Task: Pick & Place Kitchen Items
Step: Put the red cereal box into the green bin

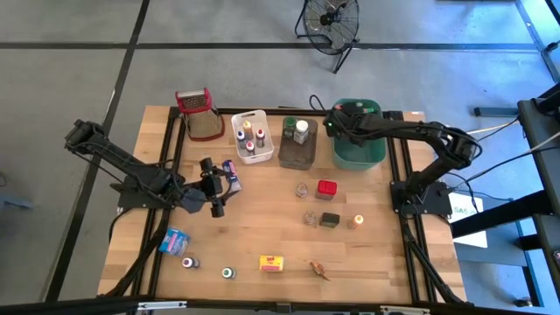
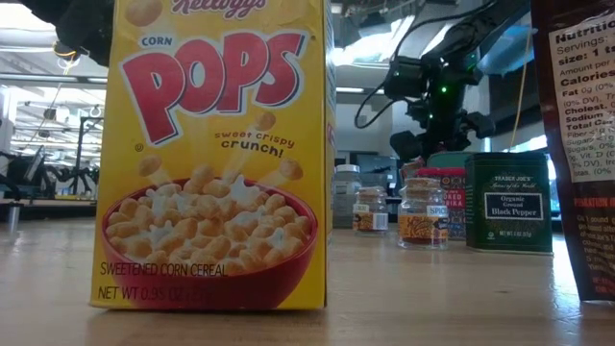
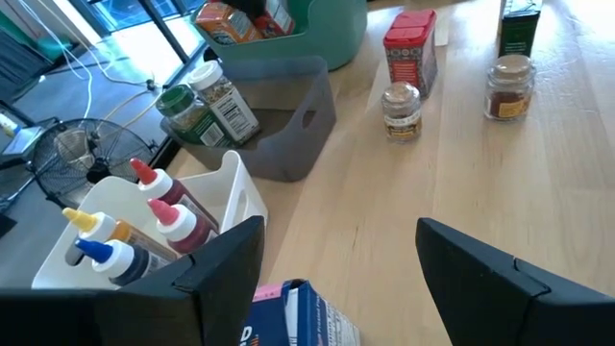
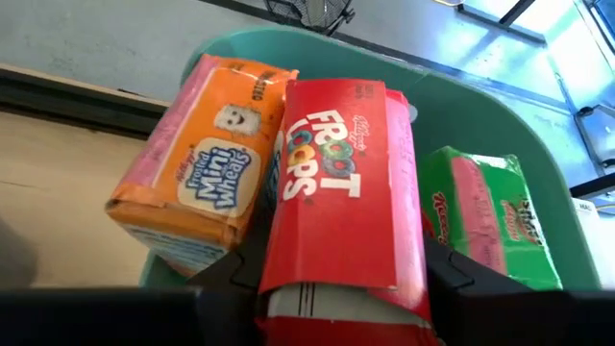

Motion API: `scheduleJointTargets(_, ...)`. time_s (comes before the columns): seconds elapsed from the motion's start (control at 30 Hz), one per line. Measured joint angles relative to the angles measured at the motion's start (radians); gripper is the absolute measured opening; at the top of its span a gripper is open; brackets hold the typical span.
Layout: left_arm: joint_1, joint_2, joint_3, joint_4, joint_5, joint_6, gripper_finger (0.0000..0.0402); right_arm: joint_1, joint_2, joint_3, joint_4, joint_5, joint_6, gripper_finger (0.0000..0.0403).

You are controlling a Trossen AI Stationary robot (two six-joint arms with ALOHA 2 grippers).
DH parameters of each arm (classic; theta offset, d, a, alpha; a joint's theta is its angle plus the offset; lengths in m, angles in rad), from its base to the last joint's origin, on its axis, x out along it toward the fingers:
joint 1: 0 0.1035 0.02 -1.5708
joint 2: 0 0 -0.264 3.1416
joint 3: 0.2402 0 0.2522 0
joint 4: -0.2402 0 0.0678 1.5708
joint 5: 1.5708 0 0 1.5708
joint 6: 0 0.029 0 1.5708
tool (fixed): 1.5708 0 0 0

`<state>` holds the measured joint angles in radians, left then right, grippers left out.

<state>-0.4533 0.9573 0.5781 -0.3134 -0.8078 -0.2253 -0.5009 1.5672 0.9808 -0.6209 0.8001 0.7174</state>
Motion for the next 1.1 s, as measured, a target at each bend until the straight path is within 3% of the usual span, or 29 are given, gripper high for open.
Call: scheduleJointTargets(1.1,-0.013,0.0,0.0,-0.001,0.002,0.003,0.0267,-0.01,0.021,0.0,0.021,-0.015,-0.061,0.0185)
